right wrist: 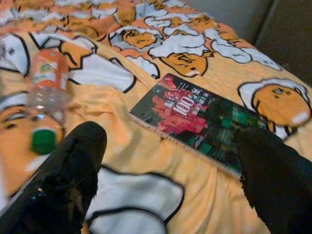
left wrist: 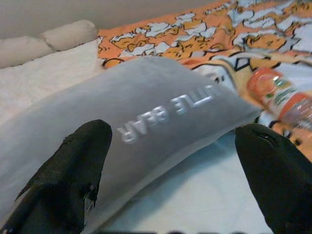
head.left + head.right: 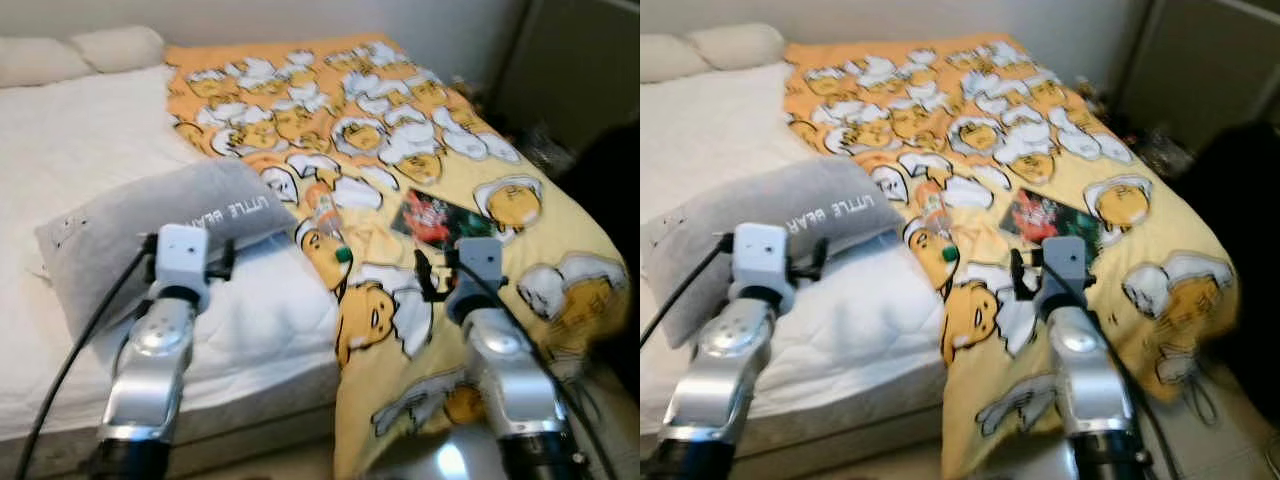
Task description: Clean up the room
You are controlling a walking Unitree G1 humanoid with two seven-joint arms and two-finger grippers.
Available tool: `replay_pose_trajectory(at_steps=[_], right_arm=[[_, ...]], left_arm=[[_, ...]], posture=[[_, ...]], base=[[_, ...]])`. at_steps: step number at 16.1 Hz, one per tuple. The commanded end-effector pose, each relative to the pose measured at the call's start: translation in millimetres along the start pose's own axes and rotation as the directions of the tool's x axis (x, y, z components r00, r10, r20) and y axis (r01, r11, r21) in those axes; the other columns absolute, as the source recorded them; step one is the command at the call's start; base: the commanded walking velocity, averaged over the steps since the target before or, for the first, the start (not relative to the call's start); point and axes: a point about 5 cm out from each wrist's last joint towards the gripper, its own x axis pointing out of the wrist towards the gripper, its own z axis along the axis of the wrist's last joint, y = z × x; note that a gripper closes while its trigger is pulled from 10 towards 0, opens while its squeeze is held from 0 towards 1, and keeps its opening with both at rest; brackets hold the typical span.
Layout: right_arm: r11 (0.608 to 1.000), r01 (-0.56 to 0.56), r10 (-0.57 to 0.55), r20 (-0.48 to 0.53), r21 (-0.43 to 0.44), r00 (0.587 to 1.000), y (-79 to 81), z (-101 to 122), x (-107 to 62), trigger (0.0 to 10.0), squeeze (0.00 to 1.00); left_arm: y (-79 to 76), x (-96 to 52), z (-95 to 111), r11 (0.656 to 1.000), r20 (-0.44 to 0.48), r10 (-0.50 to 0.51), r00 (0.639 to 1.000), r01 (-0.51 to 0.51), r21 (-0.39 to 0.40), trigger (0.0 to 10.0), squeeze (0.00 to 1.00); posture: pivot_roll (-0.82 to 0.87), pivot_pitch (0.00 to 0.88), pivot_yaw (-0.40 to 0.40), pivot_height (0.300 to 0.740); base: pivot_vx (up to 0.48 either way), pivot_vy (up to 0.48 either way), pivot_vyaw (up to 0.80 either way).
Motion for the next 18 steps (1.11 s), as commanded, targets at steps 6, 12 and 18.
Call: replay_pose_trajectory(at_steps=[6, 12, 18], right_arm=[[0.989, -0.144, 0.143, -0.019, -0.027, 0.989, 16.4, 2.5, 4.5, 10.0, 0.00], [0.994, -0.102, 0.099, -0.079, -0.034, 0.992, 5.5, 3.9, 21.3, 10.0, 1.00], [0.999, -0.026, 0.018, -0.147, -0.048, 0.989, -11.1, 16.7, 57.1, 10.0, 1.00]], left_arm=[[11.9, -2.6, 4.9, 0.997, 0.021, 0.033, 0.999, -0.035, 0.074, 10.0, 0.00], [2.3, 1.7, 6.9, 0.979, 0.006, -0.119, 0.993, 0.116, 0.166, 10.0, 0.00], [-7.9, -0.6, 5.7, 0.860, -0.089, -0.417, 0.905, 0.424, 0.286, 10.0, 0.00]], posture=[[0.07, 0.000, -0.011, 0.740], [0.06, 0.000, 0.003, 0.740], [0.09, 0.000, -0.003, 0.740]], base=[[0.331, 0.000, 0.53], [0.000, 0.000, 0.00], [0.000, 0.000, 0.00]])
